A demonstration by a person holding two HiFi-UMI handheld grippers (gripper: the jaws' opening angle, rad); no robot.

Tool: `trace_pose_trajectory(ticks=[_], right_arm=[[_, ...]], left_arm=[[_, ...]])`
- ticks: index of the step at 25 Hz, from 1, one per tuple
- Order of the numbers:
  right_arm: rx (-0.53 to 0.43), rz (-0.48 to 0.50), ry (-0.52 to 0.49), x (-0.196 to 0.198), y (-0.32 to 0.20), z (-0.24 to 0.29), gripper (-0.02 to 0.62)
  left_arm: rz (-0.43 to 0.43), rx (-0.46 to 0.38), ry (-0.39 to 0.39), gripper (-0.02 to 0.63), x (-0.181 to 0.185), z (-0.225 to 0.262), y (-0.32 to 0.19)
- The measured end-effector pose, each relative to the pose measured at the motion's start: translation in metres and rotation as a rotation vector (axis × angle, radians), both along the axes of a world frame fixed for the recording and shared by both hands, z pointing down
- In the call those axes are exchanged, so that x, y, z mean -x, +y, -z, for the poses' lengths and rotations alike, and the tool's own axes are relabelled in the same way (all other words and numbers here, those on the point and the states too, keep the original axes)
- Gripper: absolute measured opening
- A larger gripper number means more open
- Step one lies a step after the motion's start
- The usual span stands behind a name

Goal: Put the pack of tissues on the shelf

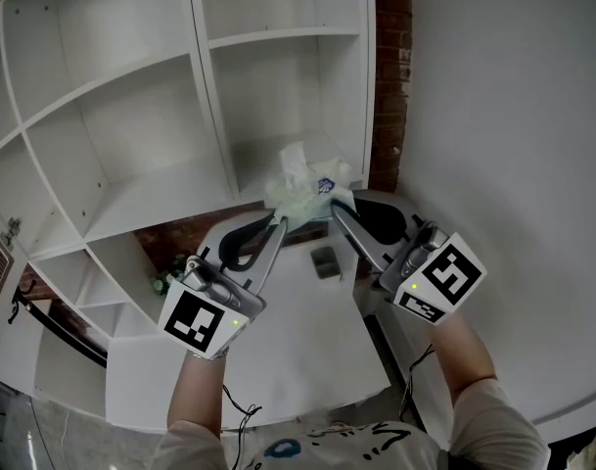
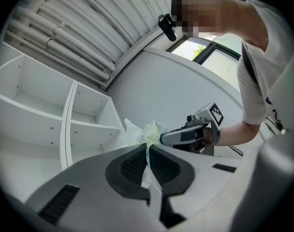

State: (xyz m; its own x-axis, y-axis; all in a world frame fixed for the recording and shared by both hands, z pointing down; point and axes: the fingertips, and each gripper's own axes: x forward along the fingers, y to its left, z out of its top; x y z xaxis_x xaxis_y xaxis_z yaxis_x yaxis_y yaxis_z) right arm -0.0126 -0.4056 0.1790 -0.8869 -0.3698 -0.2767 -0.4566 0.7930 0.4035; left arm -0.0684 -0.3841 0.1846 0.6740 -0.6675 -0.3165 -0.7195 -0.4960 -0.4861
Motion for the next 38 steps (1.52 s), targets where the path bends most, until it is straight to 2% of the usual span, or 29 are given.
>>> trace_pose_trajectory(ticks=[5,19,25,30,35,38], right_arm=[[-0.029,0.001,-0.007,0.002,-0.004,0.015,0.037],[-0.121,-0.030,0.008,-0.006,-0.026,0.056,0.037],[-0.101,-0.042,0.011,-0.015,-0.051,0.101,0.037],[-0.142,-0.050,-0.021,-0.018,-0.052,0.107,0.038],[-0.168,-0.026,-0.094,-0.020,-0.051,0.108,0.037],[-0.189,-0.022,-0.108,-0.019,-0.056,0.111,0.037]], left_arm=[[0.009,-0.031,0.005,0.017,0.003,0.017,-0.005],[0.043,-0.135,-0.065,0.017,-0.008,0.056,-0.026],[0.045,-0.117,-0.050,0.017,-0.016,0.100,-0.052],[0.057,-0.144,-0.050,0.017,-0.016,0.105,-0.056],[0.026,-0.190,-0.044,0.017,-0.018,0.105,-0.052],[0.055,-0.225,-0.066,0.017,-0.017,0.110,-0.056]])
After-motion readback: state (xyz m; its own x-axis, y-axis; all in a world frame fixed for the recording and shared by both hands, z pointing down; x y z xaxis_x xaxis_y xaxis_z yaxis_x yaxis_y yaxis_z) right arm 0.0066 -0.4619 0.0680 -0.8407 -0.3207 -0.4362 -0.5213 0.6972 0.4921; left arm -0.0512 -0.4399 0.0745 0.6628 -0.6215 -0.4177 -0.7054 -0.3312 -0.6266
